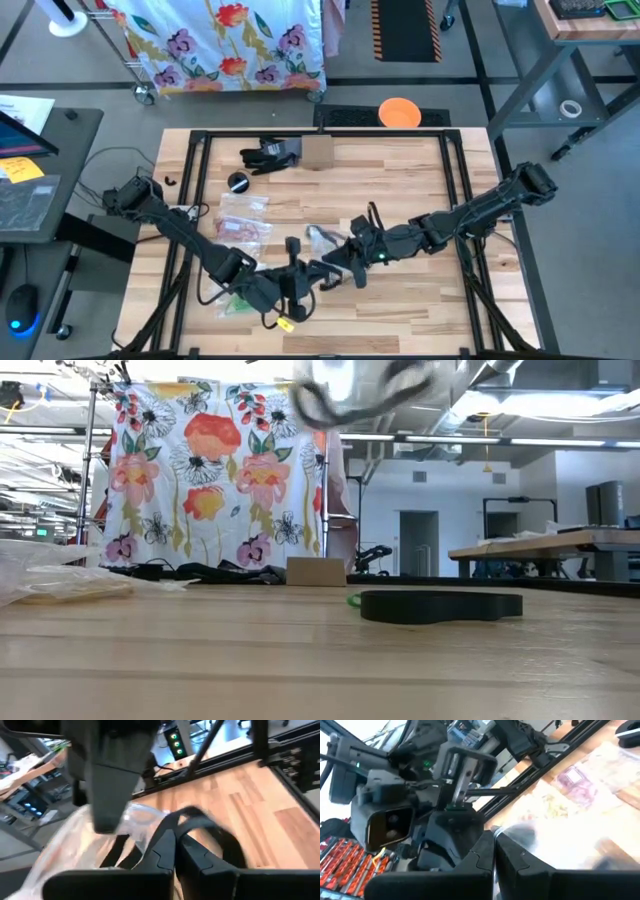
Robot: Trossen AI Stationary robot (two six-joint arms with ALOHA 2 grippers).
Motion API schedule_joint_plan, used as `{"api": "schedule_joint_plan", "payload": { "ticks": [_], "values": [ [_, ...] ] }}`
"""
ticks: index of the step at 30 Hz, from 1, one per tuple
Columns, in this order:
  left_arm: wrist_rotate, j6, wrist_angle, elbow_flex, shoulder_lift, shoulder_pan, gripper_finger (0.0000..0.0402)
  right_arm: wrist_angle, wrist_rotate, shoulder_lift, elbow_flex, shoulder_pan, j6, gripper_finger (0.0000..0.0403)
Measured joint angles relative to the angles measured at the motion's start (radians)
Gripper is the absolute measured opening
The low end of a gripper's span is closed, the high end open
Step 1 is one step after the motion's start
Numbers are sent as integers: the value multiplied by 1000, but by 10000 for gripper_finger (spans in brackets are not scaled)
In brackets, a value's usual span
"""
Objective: Sort rubber bands
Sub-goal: Put the black rubber band into the transparent zip bag
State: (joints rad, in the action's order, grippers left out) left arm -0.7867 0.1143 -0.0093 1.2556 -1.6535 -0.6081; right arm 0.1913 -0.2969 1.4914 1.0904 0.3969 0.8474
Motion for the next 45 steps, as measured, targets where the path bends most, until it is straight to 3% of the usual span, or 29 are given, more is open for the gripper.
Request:
{"api": "schedule_joint_plan", "payload": {
  "ticks": [22, 28, 34, 38, 45],
  "values": [
    [-76, 9, -39, 25, 0, 31, 0, -61, 7, 0, 0, 35, 27, 0],
    [26, -34, -62, 27, 0, 94, 0, -40, 27, 0, 0, 42, 26, 0],
    [60, -37, -37, 27, 0, 119, 0, -46, 25, 2, 1, 54, 26, 0],
    [161, -49, 1, 27, 0, 132, 0, -56, 14, 2, 0, 56, 26, 0],
    [186, -169, 27, 27, 0, 175, 0, -51, -4, 2, 1, 67, 26, 0]
  ]
}}
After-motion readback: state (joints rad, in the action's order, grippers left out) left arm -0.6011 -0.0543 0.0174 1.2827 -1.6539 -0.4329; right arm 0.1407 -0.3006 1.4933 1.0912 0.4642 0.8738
